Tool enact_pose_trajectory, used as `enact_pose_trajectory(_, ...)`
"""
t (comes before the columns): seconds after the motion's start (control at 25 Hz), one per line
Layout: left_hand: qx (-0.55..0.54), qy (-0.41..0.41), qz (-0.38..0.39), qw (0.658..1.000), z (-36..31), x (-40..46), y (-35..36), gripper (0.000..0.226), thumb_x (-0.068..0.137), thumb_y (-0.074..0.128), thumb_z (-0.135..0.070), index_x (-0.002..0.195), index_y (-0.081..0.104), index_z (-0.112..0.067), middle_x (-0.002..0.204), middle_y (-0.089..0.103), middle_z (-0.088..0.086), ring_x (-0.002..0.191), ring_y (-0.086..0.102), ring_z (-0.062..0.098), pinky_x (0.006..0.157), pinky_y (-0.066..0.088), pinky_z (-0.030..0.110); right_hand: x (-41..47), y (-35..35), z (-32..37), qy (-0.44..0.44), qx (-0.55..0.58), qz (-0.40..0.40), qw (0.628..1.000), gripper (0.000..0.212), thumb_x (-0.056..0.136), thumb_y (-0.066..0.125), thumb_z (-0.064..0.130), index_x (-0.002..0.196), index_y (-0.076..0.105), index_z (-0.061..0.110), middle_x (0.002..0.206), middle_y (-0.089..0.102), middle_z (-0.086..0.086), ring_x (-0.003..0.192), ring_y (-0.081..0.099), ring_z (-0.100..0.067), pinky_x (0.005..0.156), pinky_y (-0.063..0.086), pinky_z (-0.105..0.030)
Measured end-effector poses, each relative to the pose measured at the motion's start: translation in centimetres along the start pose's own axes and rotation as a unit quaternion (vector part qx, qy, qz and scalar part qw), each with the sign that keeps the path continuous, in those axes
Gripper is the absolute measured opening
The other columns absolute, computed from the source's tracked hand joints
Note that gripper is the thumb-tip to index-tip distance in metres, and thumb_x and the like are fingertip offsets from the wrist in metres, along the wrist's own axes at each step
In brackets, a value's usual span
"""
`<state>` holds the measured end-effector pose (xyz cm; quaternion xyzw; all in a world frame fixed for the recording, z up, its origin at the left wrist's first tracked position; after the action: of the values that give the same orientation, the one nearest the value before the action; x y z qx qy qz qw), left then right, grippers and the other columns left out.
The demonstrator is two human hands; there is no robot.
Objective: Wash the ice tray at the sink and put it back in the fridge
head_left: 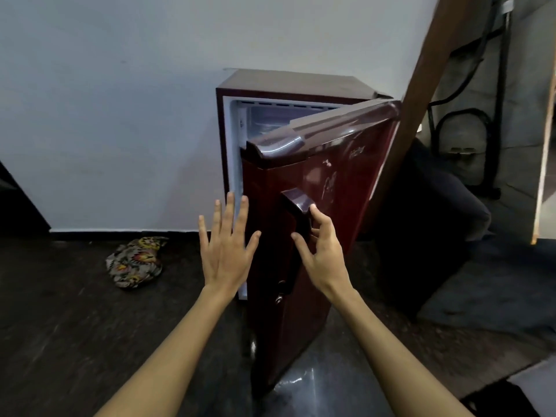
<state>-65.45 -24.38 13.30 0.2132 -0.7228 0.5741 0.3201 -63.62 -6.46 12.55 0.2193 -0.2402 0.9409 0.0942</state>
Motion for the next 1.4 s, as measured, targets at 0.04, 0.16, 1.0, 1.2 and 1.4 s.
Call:
enact_pose_trajectory(0.04,0.012,0.013,0.004,1.0,0.9,0.4,0.7,0.069,0.091,0.039,-0.044,0.148,0.01,-0.021,0.154,0.022,0.008,0.14,0.026,0.028,0.11,0.018,0.053,0.8,1.2,0.1,0.003,0.001,-0.001,1.0,0.061,0.09,0.063,0.024,0.139,0.028,0.038,0.126,0.039,0.034,0.122,0.048,-0.001,0.101,0.044,-0.022)
enact_pose_trajectory(0.16,0.026,0.038,0.014,0.999,3.5,2.3,3.1,0.073,0.089,0.055,-0.038,0.147,0.015,-0.022,0.152,0.028,0.01,0.138,0.031,0.031,0.108,0.02,0.054,3.7,4.6,0.7,0.001,-0.017,0.002,1.0,0.064,0.09,0.062,0.027,0.143,0.027,0.039,0.124,0.042,0.02,0.109,0.052,-0.001,0.092,0.045,-0.017)
enact_pose_trajectory(1.0,0.059,-0.006,0.072,0.996,15.7,20.2,20.5,0.086,0.08,0.069,-0.033,0.147,0.019,-0.015,0.151,0.031,0.009,0.136,0.035,0.032,0.108,0.024,0.055,26.2,19.9,-2.9,-0.028,-0.104,0.096,0.989,0.067,0.092,0.055,0.003,0.144,0.029,0.036,0.124,0.052,-0.007,0.089,0.048,0.0,0.081,0.051,-0.027)
enact_pose_trajectory(1.2,0.045,0.019,0.078,0.996,16.6,22.5,22.7,0.086,0.079,0.071,-0.032,0.147,0.02,-0.017,0.151,0.032,0.011,0.136,0.035,0.034,0.107,0.025,0.057,28.4,21.0,-3.7,-0.018,-0.121,0.079,0.989,0.065,0.093,0.051,0.004,0.142,0.026,0.04,0.116,0.053,-0.003,0.086,0.06,-0.004,0.079,0.055,-0.032)
enact_pose_trajectory(1.4,0.007,0.038,0.082,0.996,17.5,22.9,24.1,0.088,0.08,0.07,-0.026,0.147,0.015,-0.02,0.152,0.03,0.011,0.137,0.033,0.034,0.108,0.022,0.057,28.3,21.8,-4.3,-0.004,-0.118,0.064,0.991,0.068,0.094,0.05,0.006,0.14,0.02,0.046,0.12,0.052,-0.004,0.088,0.067,-0.009,0.073,0.058,-0.035)
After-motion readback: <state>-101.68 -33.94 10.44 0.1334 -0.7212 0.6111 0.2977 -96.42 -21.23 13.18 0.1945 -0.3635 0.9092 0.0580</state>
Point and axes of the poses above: each hand's wrist, its own x-axis towards the middle knuckle, its own y-axis out of the palm, z = x × y, the point moved 8 cm from there along x, towards the middle knuckle
